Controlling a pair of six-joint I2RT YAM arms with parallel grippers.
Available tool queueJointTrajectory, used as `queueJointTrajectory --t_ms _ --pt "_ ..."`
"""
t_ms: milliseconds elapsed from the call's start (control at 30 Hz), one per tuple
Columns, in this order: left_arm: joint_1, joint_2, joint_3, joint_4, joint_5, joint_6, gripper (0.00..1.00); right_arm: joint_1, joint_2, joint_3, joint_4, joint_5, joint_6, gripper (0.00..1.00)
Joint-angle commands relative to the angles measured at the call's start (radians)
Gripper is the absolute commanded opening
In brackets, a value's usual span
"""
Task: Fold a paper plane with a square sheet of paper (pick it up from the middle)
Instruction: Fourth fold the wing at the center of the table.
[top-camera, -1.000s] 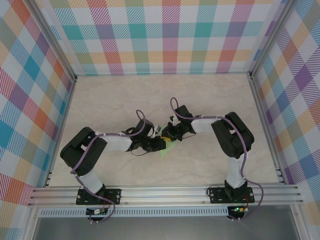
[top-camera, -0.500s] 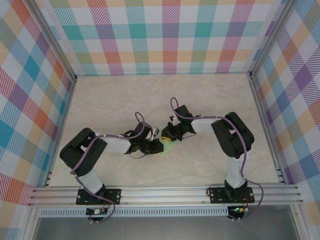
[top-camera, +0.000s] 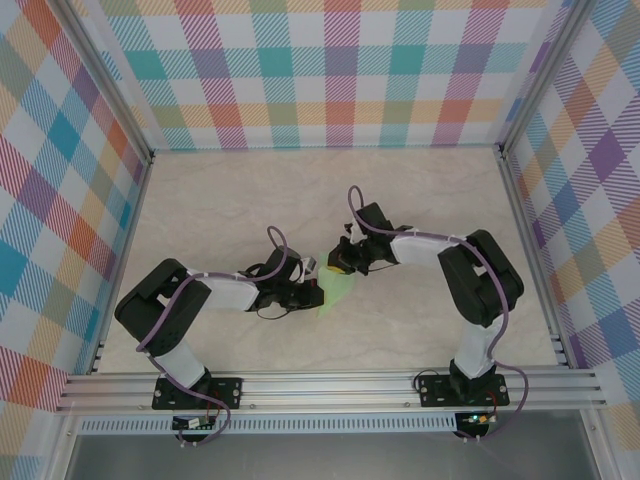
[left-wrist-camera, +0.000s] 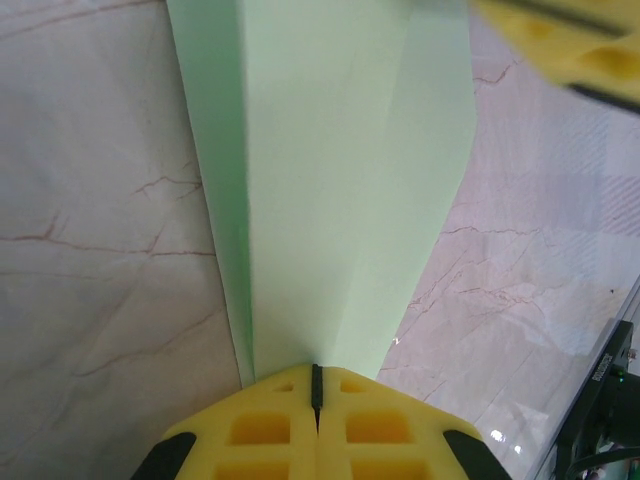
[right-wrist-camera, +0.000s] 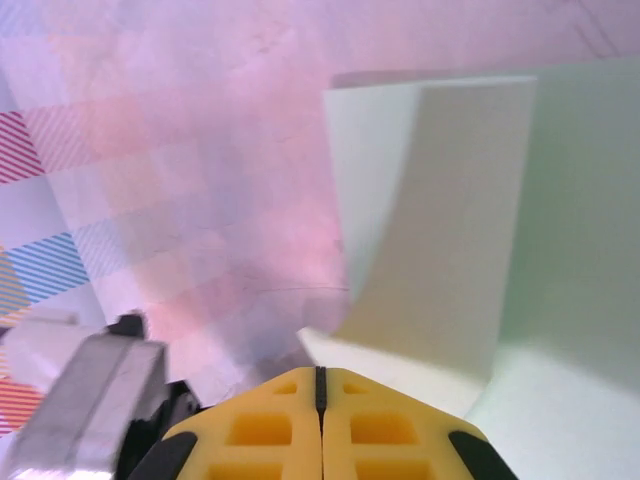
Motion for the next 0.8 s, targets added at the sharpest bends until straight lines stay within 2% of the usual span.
queueJointTrajectory --t_ms 0,200,367,500,767 --pt "-0.004 0.024 -0.043 -0.126 -0.061 0.000 0.00 0.014 -0.024 -0.046 0.020 -0.030 0.000 0.04" --pt "-0.004 0.031 -0.041 -0.119 -0.058 -0.004 0.00 0.066 0.003 -0.081 0.075 -0.056 0.016 0.04" --pt "-0.004 0.031 -0.036 -0.121 -0.058 -0.006 0.00 0.072 0.041 -0.076 0.087 -0.069 0.011 0.05" --pt "-0.005 0.028 -0.033 -0.130 -0.060 -0.002 0.00 0.072 0.080 -0.058 0.026 -0.003 -0.013 0.05" --pt "-0.005 0.000 -0.046 -0.126 -0.034 0.009 0.00 0.061 0.125 -0.069 0.025 0.059 -0.007 0.04"
